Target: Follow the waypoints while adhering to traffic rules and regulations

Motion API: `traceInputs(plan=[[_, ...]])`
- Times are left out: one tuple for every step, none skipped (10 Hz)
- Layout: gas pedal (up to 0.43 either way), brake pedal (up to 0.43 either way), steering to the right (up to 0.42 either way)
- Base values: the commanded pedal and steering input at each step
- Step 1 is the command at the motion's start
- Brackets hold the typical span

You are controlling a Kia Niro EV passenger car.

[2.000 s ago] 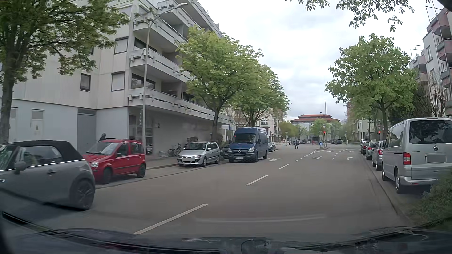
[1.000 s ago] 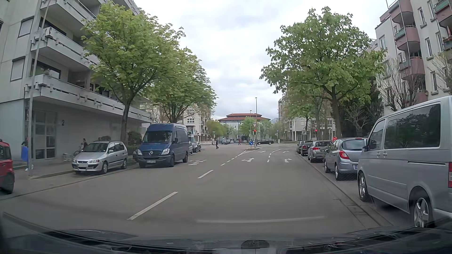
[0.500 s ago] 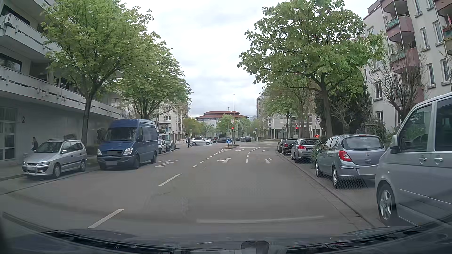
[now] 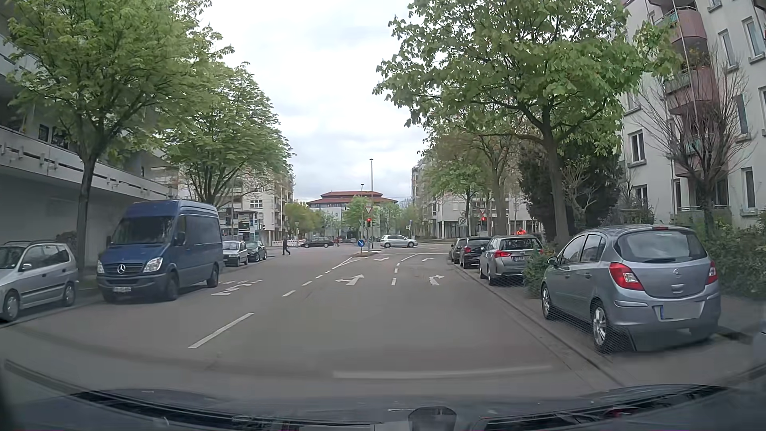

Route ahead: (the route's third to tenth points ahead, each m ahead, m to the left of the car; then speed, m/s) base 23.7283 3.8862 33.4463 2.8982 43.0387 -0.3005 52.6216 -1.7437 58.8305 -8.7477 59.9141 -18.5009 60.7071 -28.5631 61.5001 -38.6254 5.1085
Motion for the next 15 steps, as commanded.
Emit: traceInputs(plan=[[0.13, 0.0, 0.06], [0.13, 0.0, 0.057], [0.13, 0.0, 0.052], [0.13, 0.0, 0.045], [0.13, 0.0, 0.04], [0.13, 0.0, 0.034], [0.13, 0.0, 0.028], [0.118, 0.0, 0.02], [0.118, 0.0, 0.013], [0.118, 0.0, 0.008], [0.118, 0.0, 0.007], [0.11, 0.0, 0.006], [0.098, 0.0, 0.0], [0.079, 0.0, -0.007], [0.079, 0.0, -0.011]])
